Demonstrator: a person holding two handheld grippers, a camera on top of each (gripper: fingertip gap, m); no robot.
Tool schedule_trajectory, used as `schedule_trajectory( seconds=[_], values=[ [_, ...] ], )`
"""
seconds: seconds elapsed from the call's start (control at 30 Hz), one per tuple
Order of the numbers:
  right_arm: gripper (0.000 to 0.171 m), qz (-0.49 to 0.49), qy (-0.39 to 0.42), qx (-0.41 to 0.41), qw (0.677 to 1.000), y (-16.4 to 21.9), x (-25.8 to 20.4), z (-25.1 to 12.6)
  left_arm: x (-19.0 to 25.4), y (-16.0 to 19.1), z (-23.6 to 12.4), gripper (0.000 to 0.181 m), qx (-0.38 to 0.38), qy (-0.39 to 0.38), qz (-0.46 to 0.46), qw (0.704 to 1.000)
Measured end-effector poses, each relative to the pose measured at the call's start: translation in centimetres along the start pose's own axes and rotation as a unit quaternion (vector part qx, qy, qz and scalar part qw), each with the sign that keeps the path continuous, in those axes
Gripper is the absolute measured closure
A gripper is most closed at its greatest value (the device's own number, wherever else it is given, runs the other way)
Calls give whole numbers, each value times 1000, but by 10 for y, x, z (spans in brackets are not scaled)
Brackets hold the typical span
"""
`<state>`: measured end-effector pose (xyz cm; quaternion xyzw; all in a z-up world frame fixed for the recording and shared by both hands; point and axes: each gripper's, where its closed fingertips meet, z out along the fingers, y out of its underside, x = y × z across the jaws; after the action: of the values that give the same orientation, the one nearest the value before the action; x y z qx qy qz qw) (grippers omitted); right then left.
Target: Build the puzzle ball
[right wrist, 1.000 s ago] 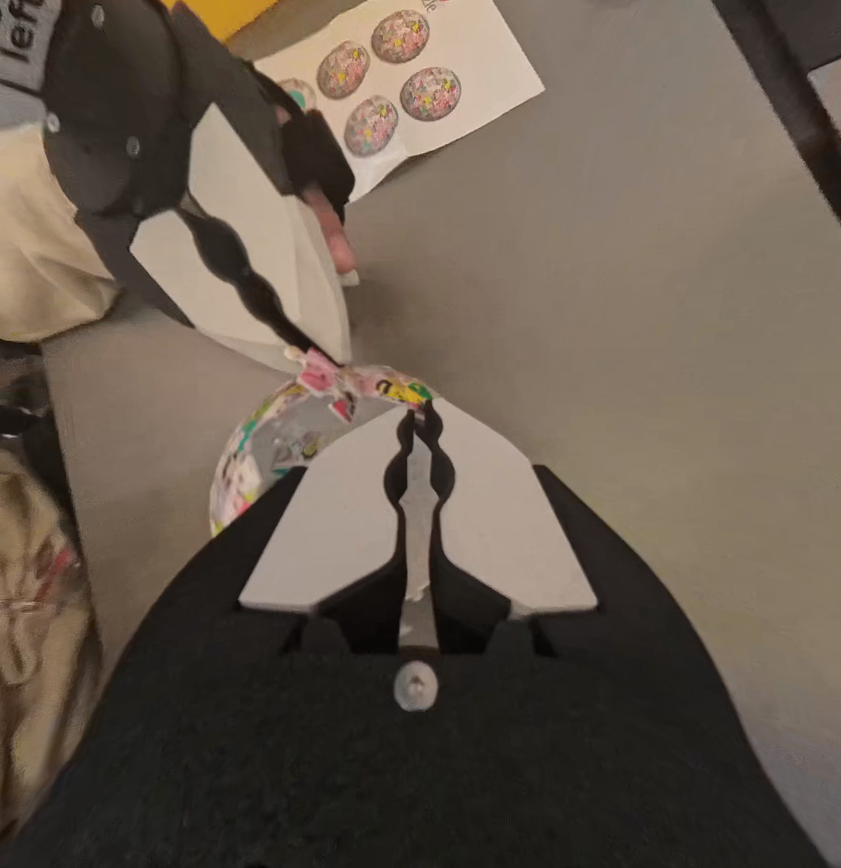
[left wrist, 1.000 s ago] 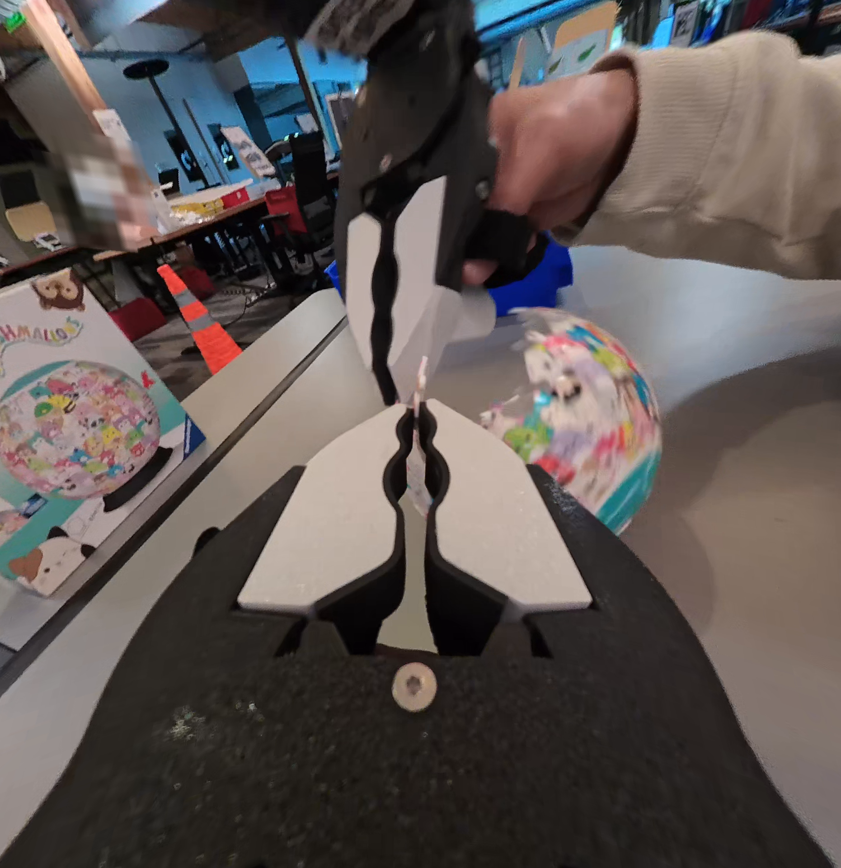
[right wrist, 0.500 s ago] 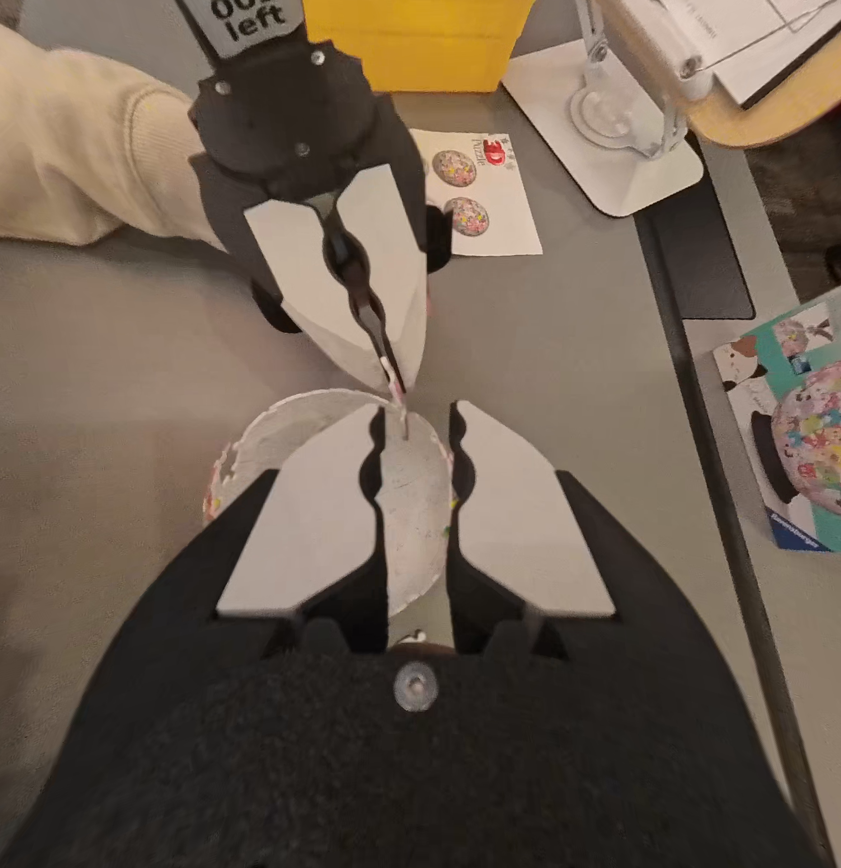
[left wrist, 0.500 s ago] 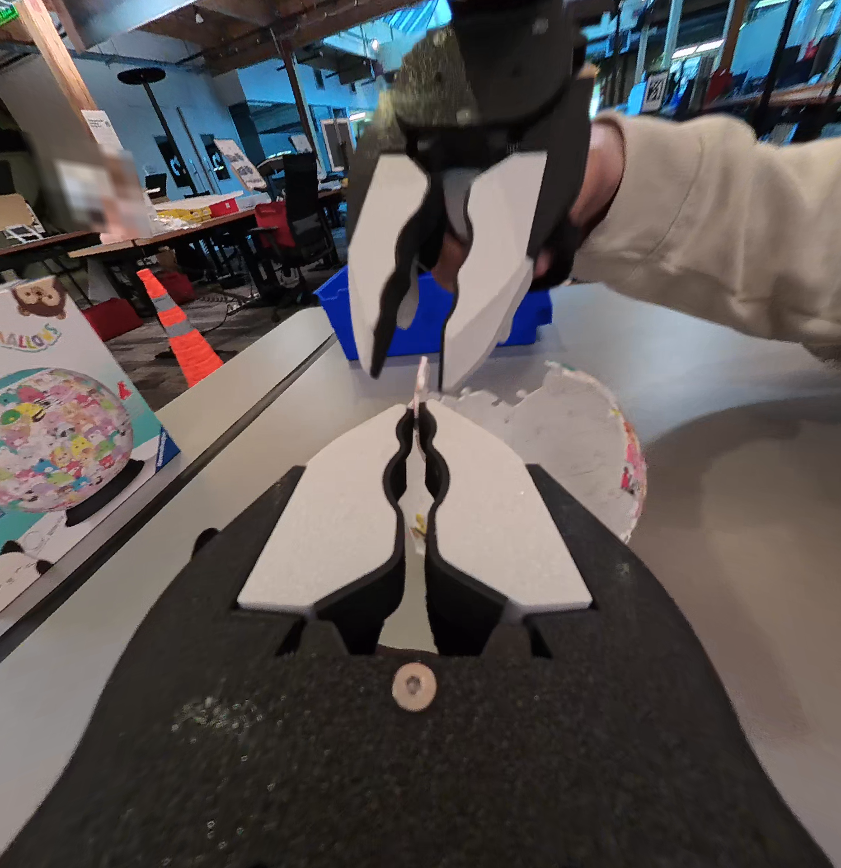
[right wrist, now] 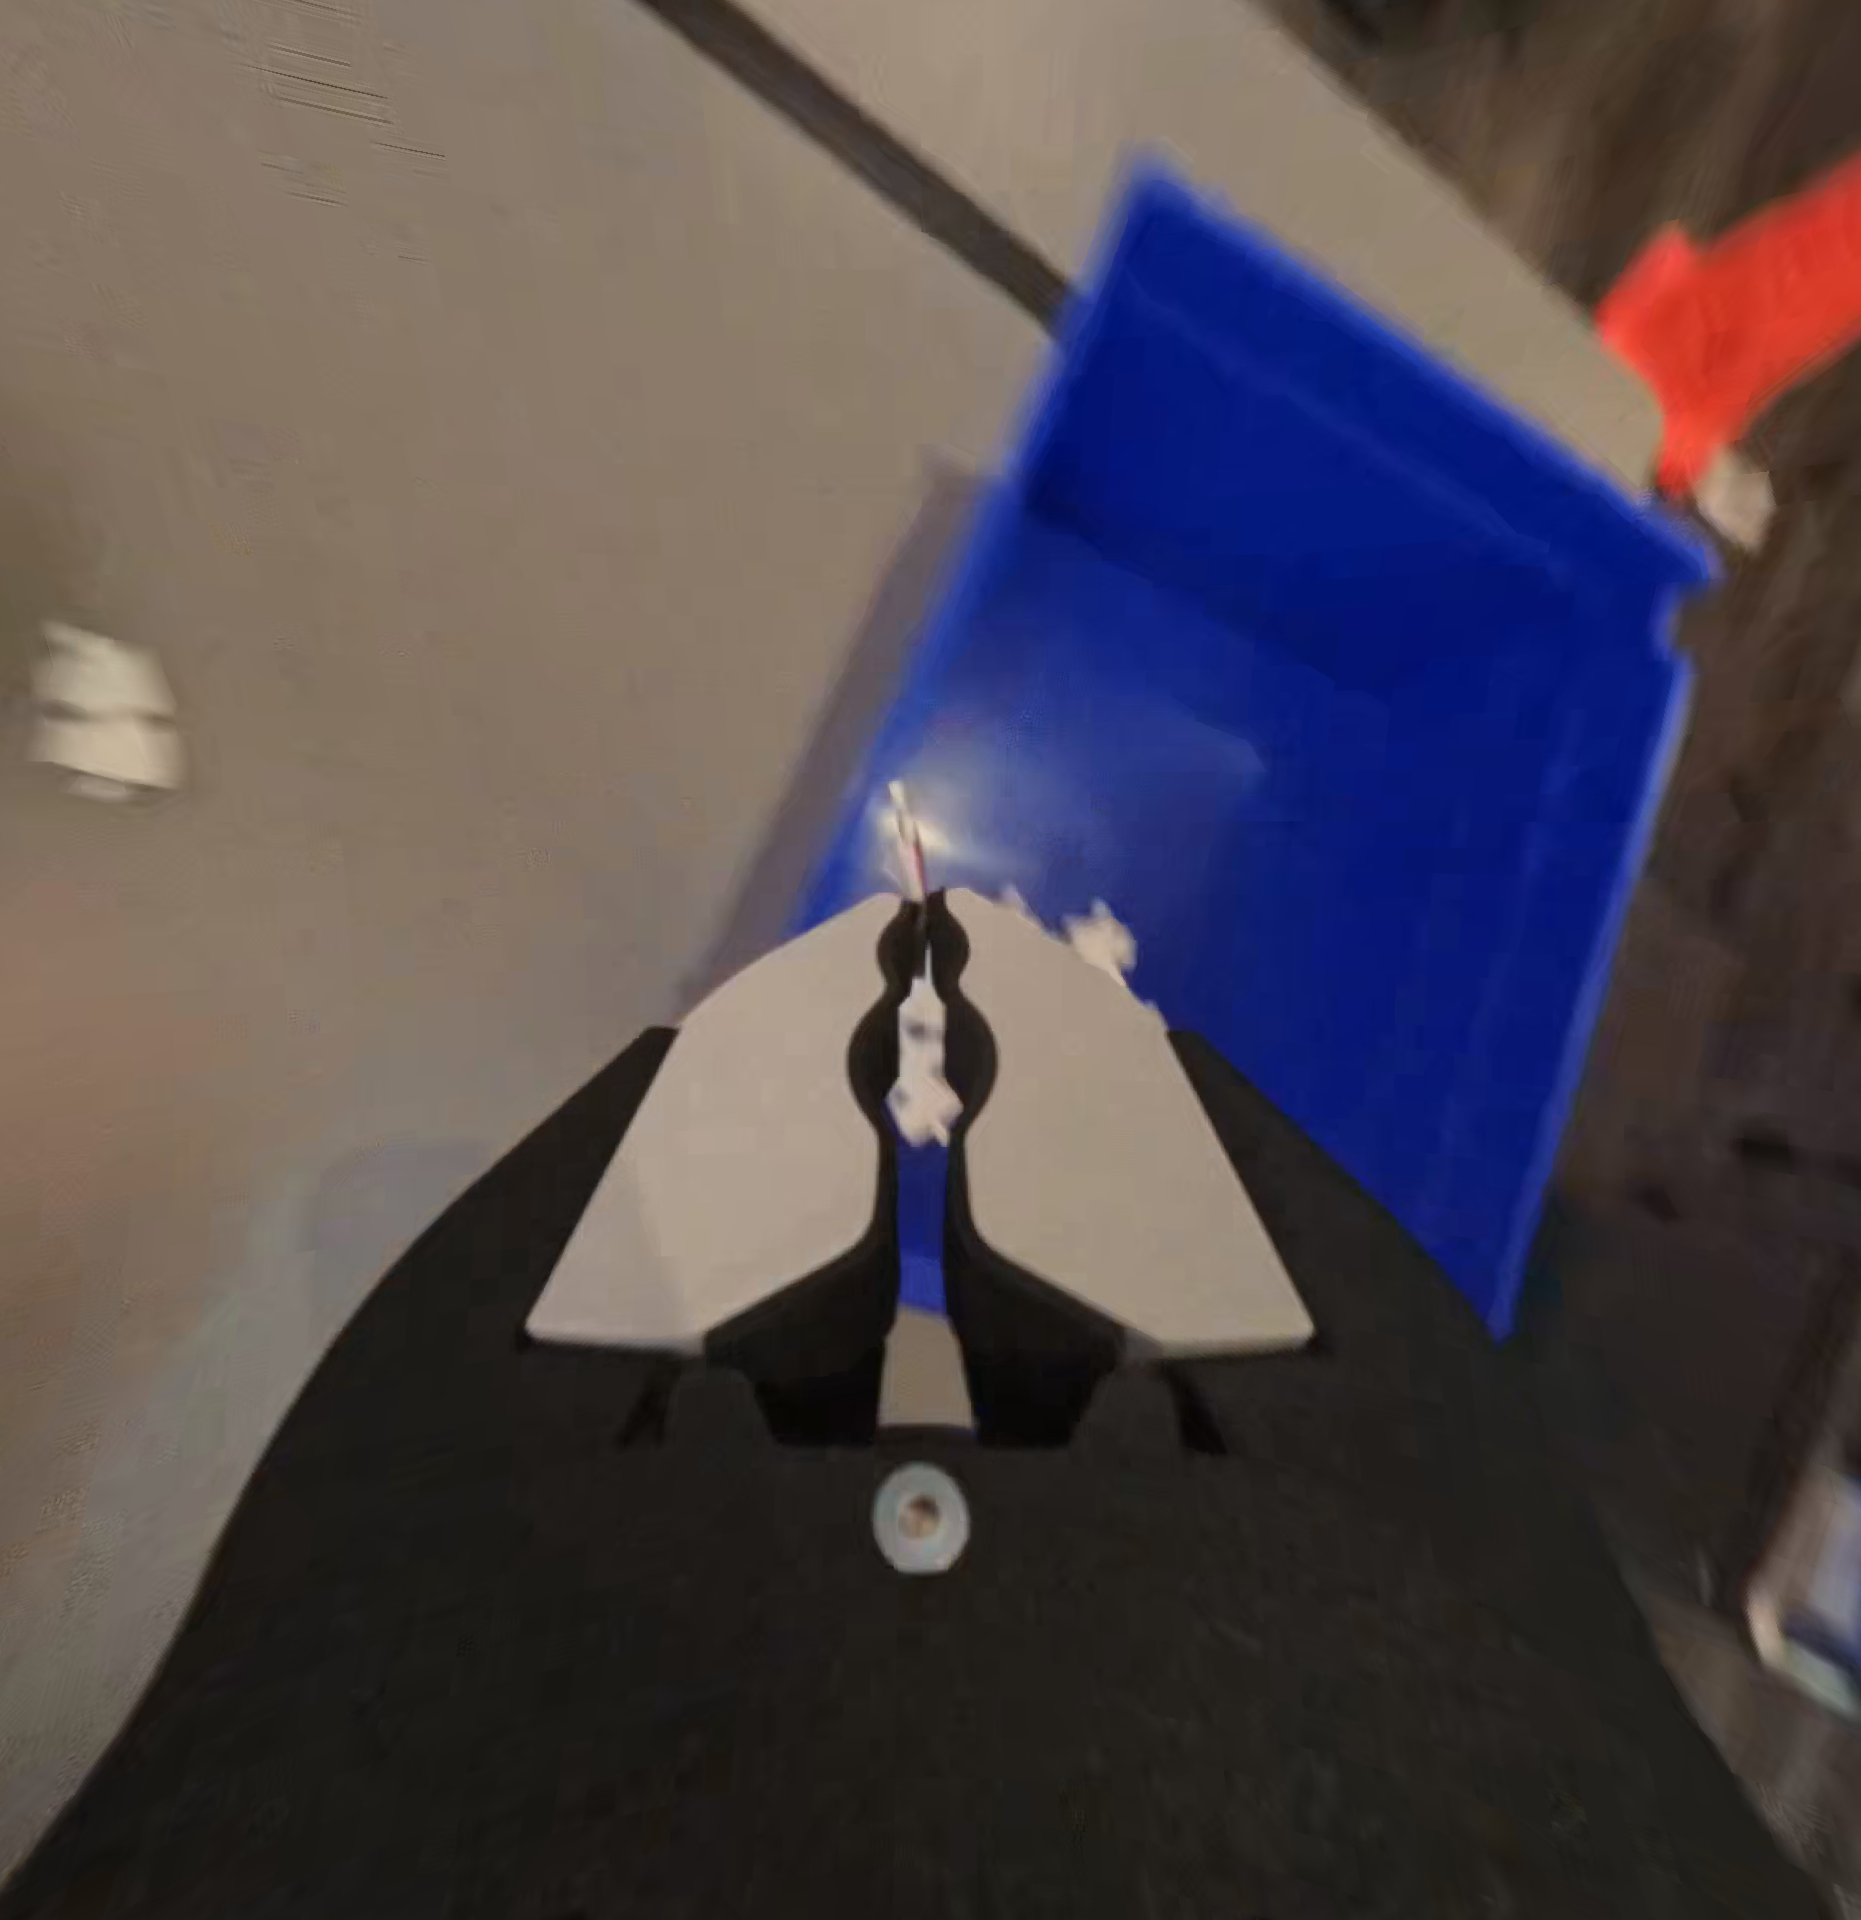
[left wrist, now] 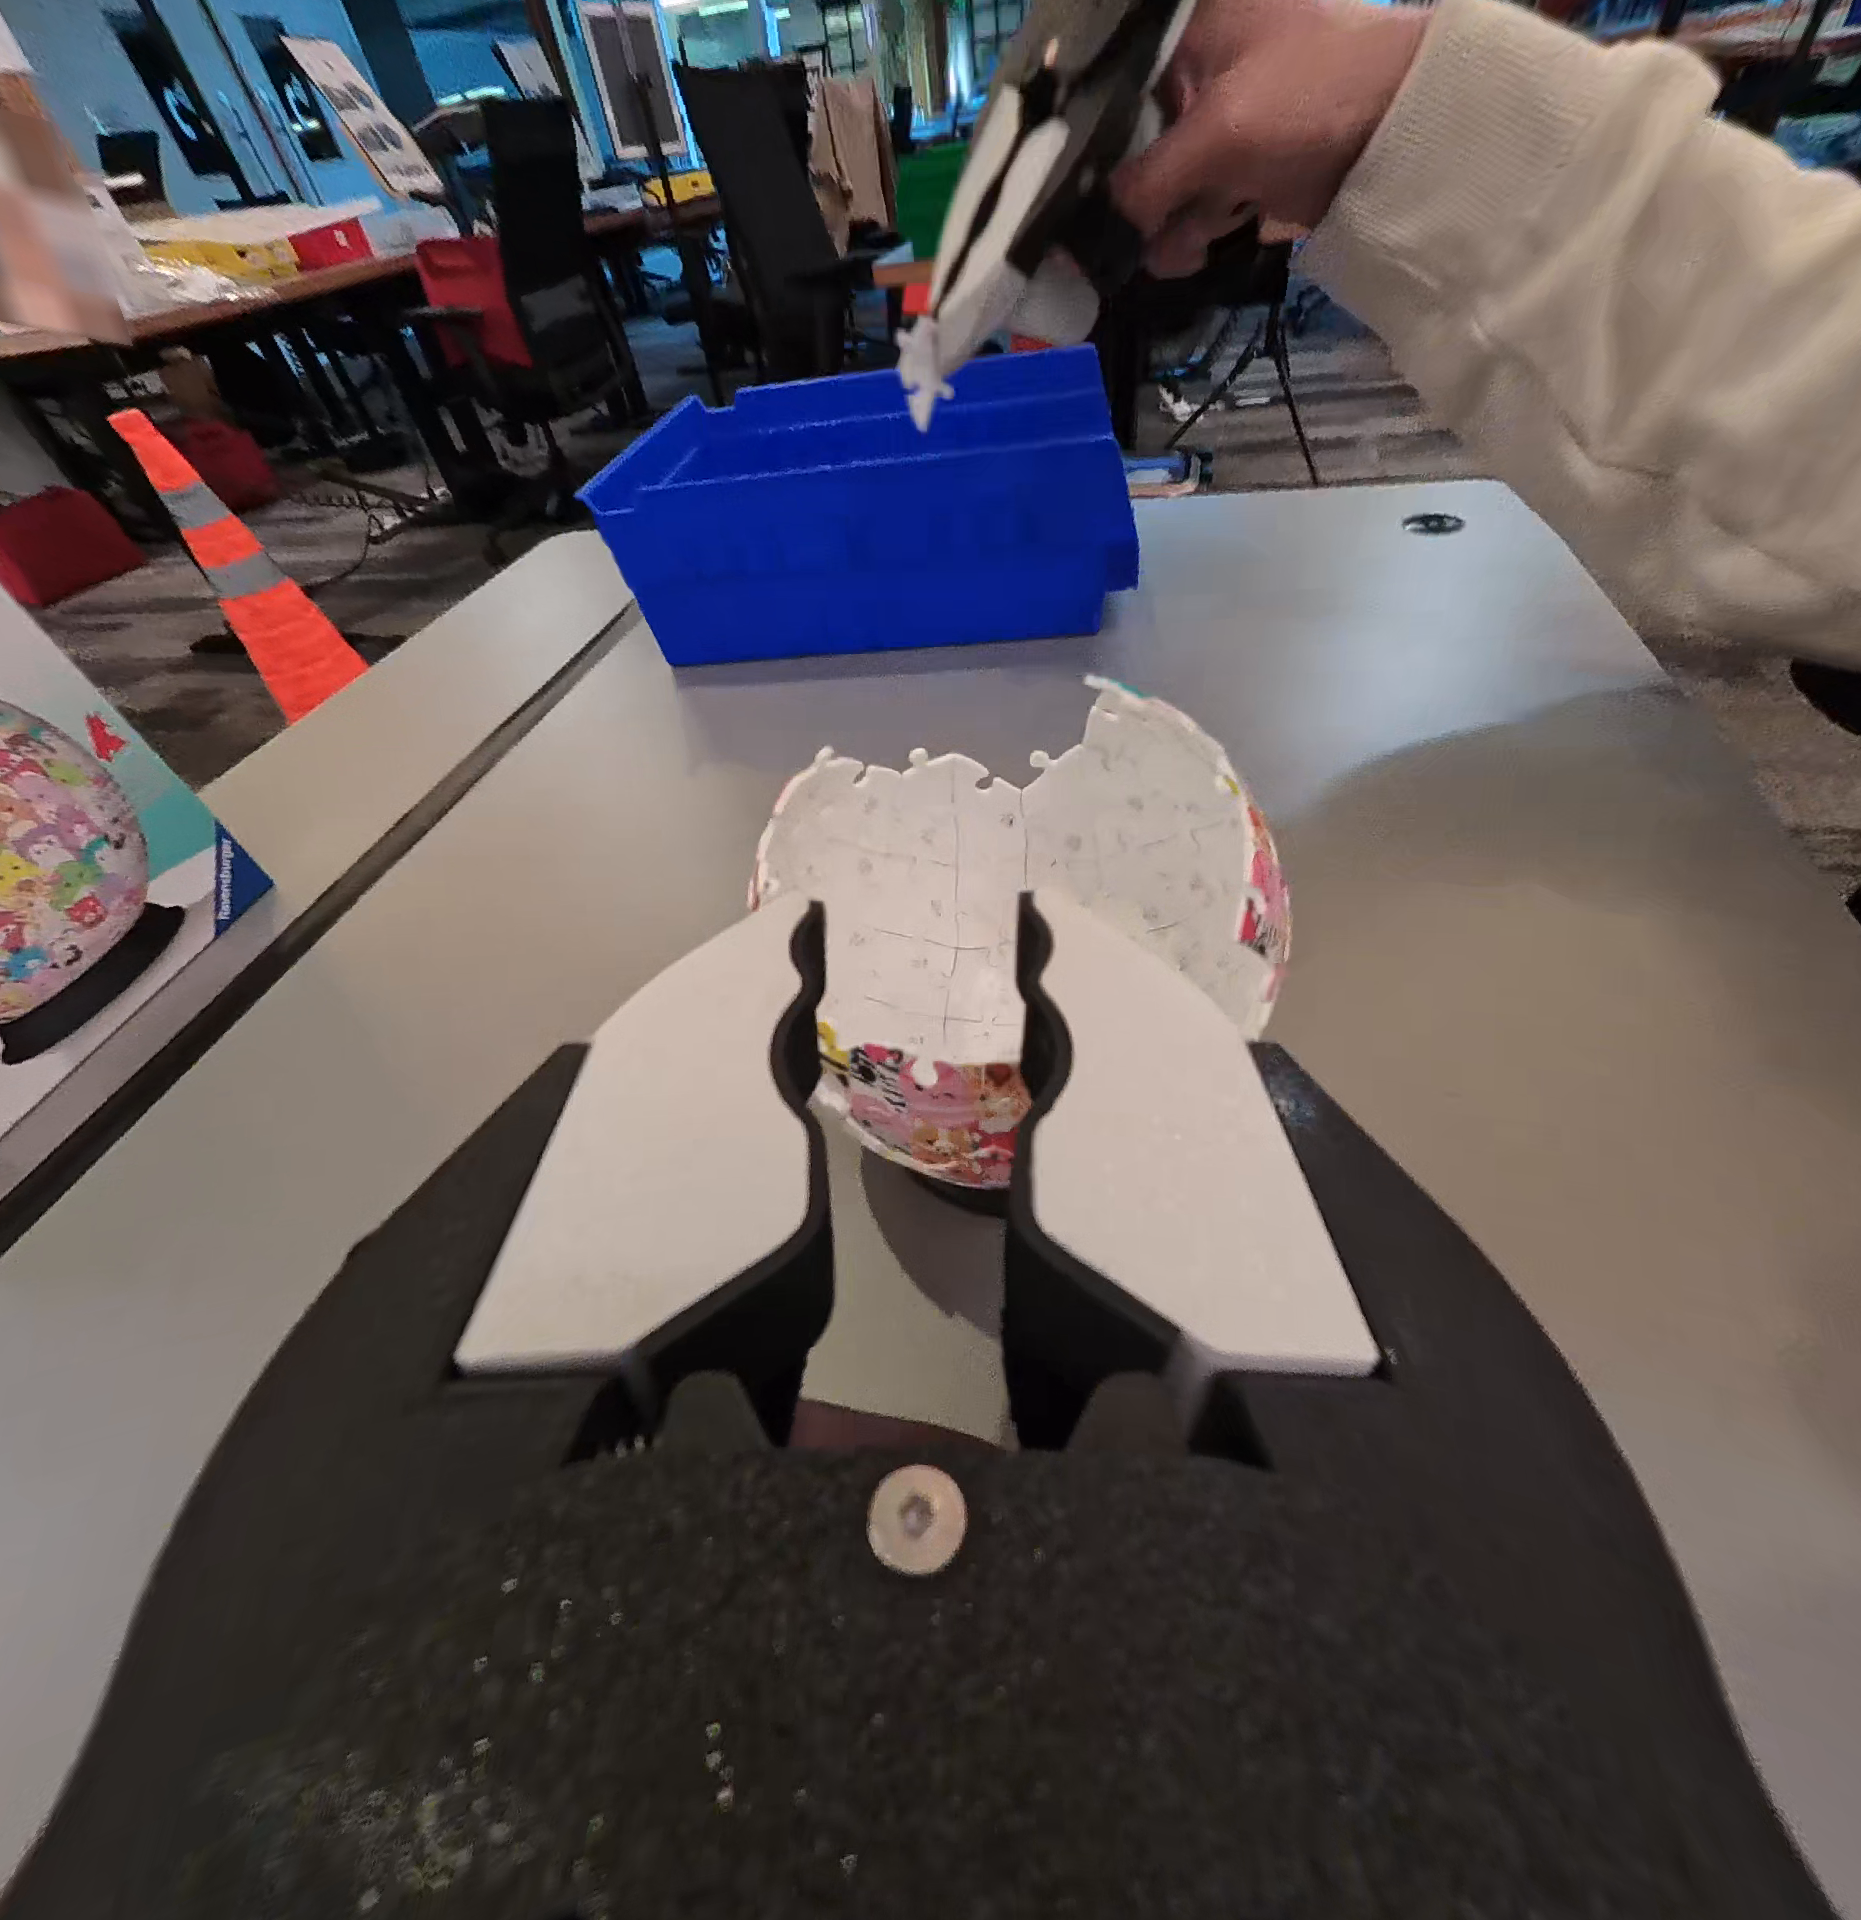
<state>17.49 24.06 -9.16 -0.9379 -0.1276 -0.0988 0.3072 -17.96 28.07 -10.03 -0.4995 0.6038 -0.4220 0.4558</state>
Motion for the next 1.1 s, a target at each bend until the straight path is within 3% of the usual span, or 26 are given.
schedule_trajectory(
  seconds=[0.03, 0.1, 0.23, 0.3, 0.37, 0.43, 0.5, 0.57, 0.63, 0.73, 0.77, 0.83, 1.1],
  values=[
    [169, 34, 35, -60, 997, 36, 28, 9, 1, -1, 0, 145, -1, -2, 4, 1000],
    [169, 100, -18, -72, 992, 68, 37, 30, -1, -3, 1, 146, 10, -13, 8, 1000],
    [162, 185, -98, -63, 976, 86, 35, 57, -11, -2, 0, 151, 22, -39, -9, 999],
    [149, 180, -62, -88, 978, 96, 46, 56, -15, -4, -3, 154, 36, -47, -22, 998],
    [145, 155, -26, -74, 985, 79, 49, 36, -21, -4, -6, 156, 45, -59, -29, 997],
    [145, 117, -36, 9, 992, 23, 20, 1, -26, -5, -9, 156, 47, -71, -27, 996],
    [141, 23, -134, 125, 983, -42, -65, -31, -29, -7, -11, 157, 53, -78, -27, 995],
    [125, -79, -214, 132, 965, -57, -162, -25, -28, -8, -13, 157, 56, -74, -30, 995],
    [123, -173, -208, 71, 960, -37, -216, 21, -31, -8, -14, 158, 55, -79, -29, 995],
    [115, -188, -190, -50, 962, 5, -227, 82, -33, -9, -17, 158, 57, -84, -29, 994],
    [128, -150, -230, -23, 961, -1, -232, 80, -33, -10, -19, 159, 60, -84, -32, 994],
    [135, -94, -246, 2, 965, -9, -222, 79, -34, -13, -21, 159, 68, -83, -38, 994],
    [147, -114, -241, 10, 964, -2, -227, 89, -27, -10, -14, 160, 59, -72, -30, 995]
  ],
)
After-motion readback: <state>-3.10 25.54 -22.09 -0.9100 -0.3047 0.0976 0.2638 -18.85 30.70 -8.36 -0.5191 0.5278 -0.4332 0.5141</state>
